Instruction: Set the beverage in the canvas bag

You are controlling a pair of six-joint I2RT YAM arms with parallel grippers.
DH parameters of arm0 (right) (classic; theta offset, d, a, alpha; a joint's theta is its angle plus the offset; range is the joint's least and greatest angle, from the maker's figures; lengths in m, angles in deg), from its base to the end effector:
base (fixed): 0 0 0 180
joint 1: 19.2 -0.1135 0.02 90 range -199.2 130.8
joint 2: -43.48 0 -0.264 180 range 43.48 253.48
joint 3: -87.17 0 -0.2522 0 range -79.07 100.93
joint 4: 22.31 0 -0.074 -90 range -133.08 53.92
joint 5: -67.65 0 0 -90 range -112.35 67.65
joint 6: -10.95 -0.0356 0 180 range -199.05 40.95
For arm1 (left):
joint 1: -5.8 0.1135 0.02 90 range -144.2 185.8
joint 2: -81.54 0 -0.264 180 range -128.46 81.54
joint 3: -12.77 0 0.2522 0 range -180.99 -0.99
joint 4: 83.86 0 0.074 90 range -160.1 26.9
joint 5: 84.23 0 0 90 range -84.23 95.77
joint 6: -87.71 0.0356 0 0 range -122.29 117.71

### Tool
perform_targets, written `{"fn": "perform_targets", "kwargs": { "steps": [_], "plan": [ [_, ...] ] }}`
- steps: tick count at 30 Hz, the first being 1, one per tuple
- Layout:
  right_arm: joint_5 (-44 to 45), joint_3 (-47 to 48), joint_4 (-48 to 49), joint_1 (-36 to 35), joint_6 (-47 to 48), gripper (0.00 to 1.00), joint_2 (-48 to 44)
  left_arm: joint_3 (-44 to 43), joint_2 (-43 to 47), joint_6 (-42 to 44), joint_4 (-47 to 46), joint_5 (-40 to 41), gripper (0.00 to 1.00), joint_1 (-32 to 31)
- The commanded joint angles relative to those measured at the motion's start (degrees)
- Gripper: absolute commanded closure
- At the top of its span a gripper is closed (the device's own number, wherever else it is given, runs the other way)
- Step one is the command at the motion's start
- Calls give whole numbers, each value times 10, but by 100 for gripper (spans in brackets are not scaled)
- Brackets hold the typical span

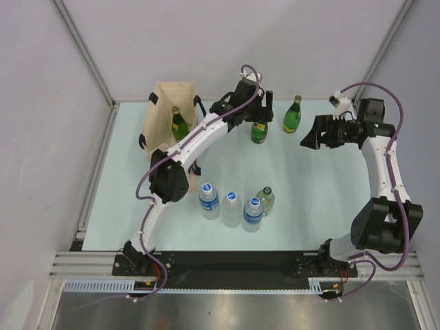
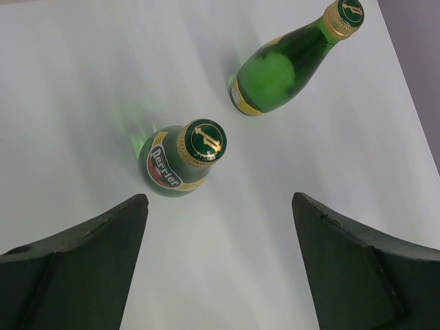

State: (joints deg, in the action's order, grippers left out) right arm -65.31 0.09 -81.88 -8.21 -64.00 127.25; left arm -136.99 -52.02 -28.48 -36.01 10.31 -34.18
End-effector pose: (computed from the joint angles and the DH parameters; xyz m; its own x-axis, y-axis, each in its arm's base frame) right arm 0.3031 -0.0342 0.3389 -0.6562 -0.0661 -0.7517 -0.4734 0.8119 0.3418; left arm 0.4135 -0.3431 0.3177 -0.6207 -0.0537 -0.7822 0.3510 0.8731 -0.3384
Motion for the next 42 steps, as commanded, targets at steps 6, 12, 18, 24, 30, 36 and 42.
{"fn": "perform_targets", "kwargs": {
  "steps": [6,12,18,24,30,36,42],
  "plan": [
    [-27,-11,20,4,-14,0,-25,-51,-47,33,-106,52,13,-6],
    [-31,-14,21,8,-20,0,-28,-54,-70,63,-152,72,17,-3],
    [-28,-14,18,11,-17,0,-31,-57,-83,77,-167,66,29,1],
    [-27,-16,16,15,-20,0,-26,-55,-86,91,-161,68,33,1],
    [-27,-11,10,16,-15,0,-24,-58,-90,107,-169,75,54,1],
    [-27,-5,-5,24,-10,0,-21,-56,-72,143,-169,57,80,1],
    [-32,3,-11,24,-13,0,-21,-56,-8,215,-182,58,100,1]
  ]
}}
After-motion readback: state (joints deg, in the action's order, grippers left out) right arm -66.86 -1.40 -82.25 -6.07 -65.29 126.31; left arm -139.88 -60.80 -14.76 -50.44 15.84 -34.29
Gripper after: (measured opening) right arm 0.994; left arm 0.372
